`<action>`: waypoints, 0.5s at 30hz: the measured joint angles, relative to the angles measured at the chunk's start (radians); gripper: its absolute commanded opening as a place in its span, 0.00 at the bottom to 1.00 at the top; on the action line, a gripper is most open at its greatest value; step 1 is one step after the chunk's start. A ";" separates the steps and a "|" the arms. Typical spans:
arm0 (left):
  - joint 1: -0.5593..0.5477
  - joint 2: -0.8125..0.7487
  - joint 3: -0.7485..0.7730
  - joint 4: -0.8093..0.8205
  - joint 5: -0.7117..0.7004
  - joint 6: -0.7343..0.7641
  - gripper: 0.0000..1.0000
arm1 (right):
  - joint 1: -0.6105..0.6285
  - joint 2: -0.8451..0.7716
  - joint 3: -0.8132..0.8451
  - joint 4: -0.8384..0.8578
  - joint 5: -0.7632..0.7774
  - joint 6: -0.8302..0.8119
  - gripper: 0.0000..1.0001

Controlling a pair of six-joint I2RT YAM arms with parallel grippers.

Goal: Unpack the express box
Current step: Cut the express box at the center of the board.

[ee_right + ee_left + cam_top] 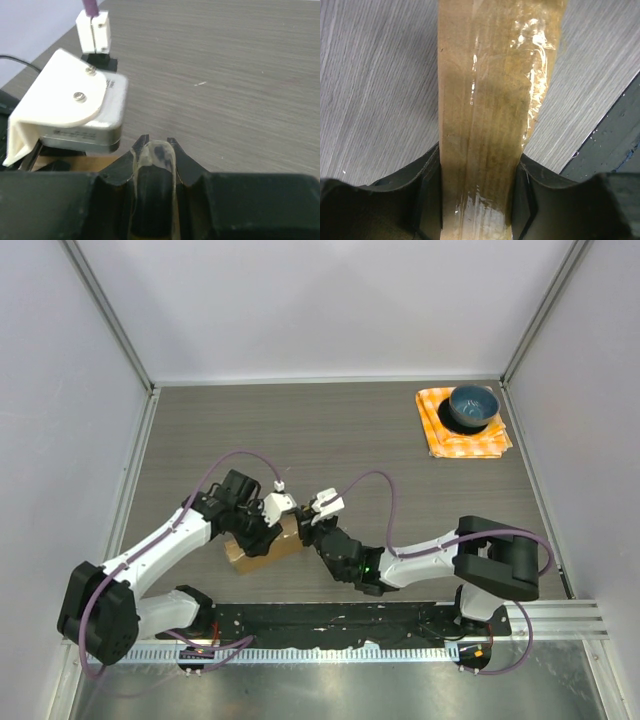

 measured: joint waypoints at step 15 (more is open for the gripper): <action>-0.105 0.016 0.000 0.011 -0.157 -0.101 0.30 | 0.124 -0.093 0.046 -0.367 0.146 0.101 0.01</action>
